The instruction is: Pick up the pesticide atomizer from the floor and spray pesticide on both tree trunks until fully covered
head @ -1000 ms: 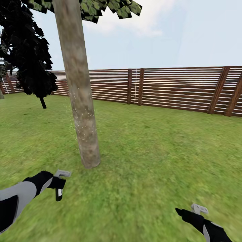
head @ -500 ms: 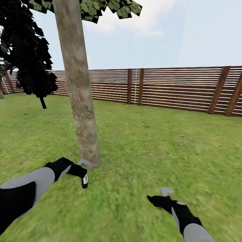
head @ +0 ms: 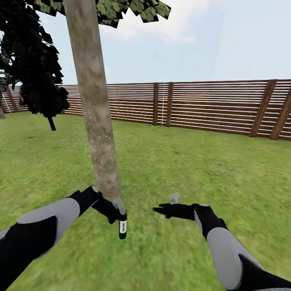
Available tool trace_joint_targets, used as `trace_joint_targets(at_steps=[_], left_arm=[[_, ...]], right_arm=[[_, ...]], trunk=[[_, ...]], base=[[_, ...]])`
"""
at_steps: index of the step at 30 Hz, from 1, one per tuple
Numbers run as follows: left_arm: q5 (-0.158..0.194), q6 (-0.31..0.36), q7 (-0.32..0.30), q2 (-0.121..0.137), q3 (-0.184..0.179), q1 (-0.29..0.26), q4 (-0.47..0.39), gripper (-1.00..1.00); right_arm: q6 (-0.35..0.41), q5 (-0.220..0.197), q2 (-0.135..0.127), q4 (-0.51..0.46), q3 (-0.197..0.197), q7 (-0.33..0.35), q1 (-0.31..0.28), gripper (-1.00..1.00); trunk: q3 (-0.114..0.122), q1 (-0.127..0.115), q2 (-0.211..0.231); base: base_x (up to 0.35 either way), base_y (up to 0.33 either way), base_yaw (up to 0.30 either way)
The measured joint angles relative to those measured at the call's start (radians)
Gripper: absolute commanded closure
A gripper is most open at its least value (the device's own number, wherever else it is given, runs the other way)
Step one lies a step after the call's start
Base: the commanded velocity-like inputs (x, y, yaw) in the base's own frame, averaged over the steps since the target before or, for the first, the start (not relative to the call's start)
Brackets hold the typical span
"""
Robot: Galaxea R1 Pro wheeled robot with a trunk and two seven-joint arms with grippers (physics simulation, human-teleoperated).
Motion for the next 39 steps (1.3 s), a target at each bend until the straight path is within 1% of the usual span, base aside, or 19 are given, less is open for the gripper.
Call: trace_joint_targets(at_steps=[1,2,3,4,5,6,7,8,10,11,13,15,16,18,22,31,34,39], left_arm=[[-0.035,-0.003,-0.019,-0.004,-0.005,0.000,0.000,1.00],[-0.060,-0.003,-0.025,-0.005,-0.007,0.000,0.000,1.00],[-0.077,-0.007,-0.030,-0.006,-0.004,0.000,-0.002,1.00],[-0.086,-0.015,-0.032,-0.015,0.000,0.000,-0.015,1.00],[-0.091,-0.019,-0.034,-0.021,0.004,0.000,-0.027,1.00],[-0.095,-0.022,-0.045,-0.029,0.000,0.000,-0.034,1.00],[-0.096,-0.024,-0.059,-0.041,0.000,0.000,-0.038,1.00],[-0.096,-0.025,-0.067,-0.050,0.001,-0.001,-0.040,1.00],[-0.097,-0.025,-0.074,-0.068,0.001,-0.018,-0.041,1.00],[-0.097,-0.026,-0.075,-0.077,0.000,-0.023,-0.041,1.00],[-0.098,-0.026,-0.076,-0.091,-0.002,-0.026,-0.041,1.00],[-0.098,-0.026,-0.076,-0.099,-0.002,-0.034,-0.041,1.00],[-0.097,-0.024,-0.076,-0.109,0.000,-0.038,-0.041,1.00],[-0.099,-0.024,-0.076,-0.120,-0.004,-0.039,-0.041,1.00],[-0.118,-0.020,-0.076,-0.133,-0.003,-0.042,-0.041,1.00],[-0.119,-0.015,-0.071,-0.157,-0.003,-0.055,-0.041,1.00],[-0.119,-0.008,-0.070,-0.173,-0.002,-0.056,-0.040,1.00],[-0.121,-0.006,-0.068,-0.184,-0.003,-0.058,-0.040,1.00]], right_arm=[[0.000,0.000,0.000,-0.001,0.000,0.008,-0.001,1.00],[0.000,0.000,0.001,-0.001,0.000,0.010,-0.001,1.00],[0.000,0.000,0.001,-0.001,0.000,0.012,-0.001,1.00],[-0.001,0.001,0.001,-0.001,0.001,0.019,-0.001,1.00],[-0.002,0.000,0.001,-0.001,0.001,0.047,-0.001,1.00],[-0.004,0.001,0.002,-0.001,0.001,0.078,-0.001,1.00],[-0.005,0.001,0.002,-0.001,0.006,0.099,-0.001,1.00],[-0.006,0.001,0.002,-0.001,0.023,0.110,-0.001,1.00],[-0.005,0.001,0.003,-0.001,0.092,0.119,-0.001,1.00],[-0.005,0.000,0.003,-0.001,0.116,0.120,-0.001,1.00],[-0.004,0.000,0.003,-0.001,0.135,0.122,-0.001,1.00],[-0.003,0.000,0.003,-0.001,0.141,0.123,-0.001,1.00],[-0.002,0.000,0.003,-0.001,0.142,0.126,-0.001,1.00],[-0.002,0.000,0.003,-0.002,0.143,0.133,-0.001,1.00],[-0.002,0.000,0.006,-0.004,0.146,0.137,-0.001,1.00],[0.000,-0.001,0.006,-0.009,0.146,0.139,-0.001,1.00],[0.000,0.000,0.006,-0.010,0.146,0.139,-0.001,1.00],[0.000,-0.001,0.006,-0.011,0.146,0.139,-0.001,1.00]], trunk=[[0.000,0.000,0.000],[0.000,0.000,0.000],[0.000,0.000,0.000],[0.000,0.000,0.000],[0.000,0.000,0.000],[0.000,0.000,0.000],[0.000,0.000,0.000],[0.000,0.000,0.000],[0.000,0.000,0.000],[0.000,0.000,0.000],[0.000,0.000,0.000],[0.000,0.000,0.000],[0.000,0.000,0.000],[0.000,0.000,0.000],[0.000,0.000,0.000],[0.000,0.000,0.000],[0.000,0.000,0.000],[0.000,0.000,0.000]], base=[[0.000,0.000,0.000],[0.000,0.000,0.000],[0.000,0.000,0.000],[0.000,0.000,0.000],[0.000,0.000,0.000],[0.000,0.000,0.000],[0.000,0.000,0.000],[0.000,0.000,0.000],[0.000,0.000,0.000],[0.000,0.000,0.000],[0.000,0.000,0.000],[0.000,0.000,0.000],[0.000,0.000,0.000],[0.000,0.000,0.000],[0.000,0.000,0.000],[0.000,0.000,0.000],[0.000,0.000,0.000],[0.000,0.000,0.000]])
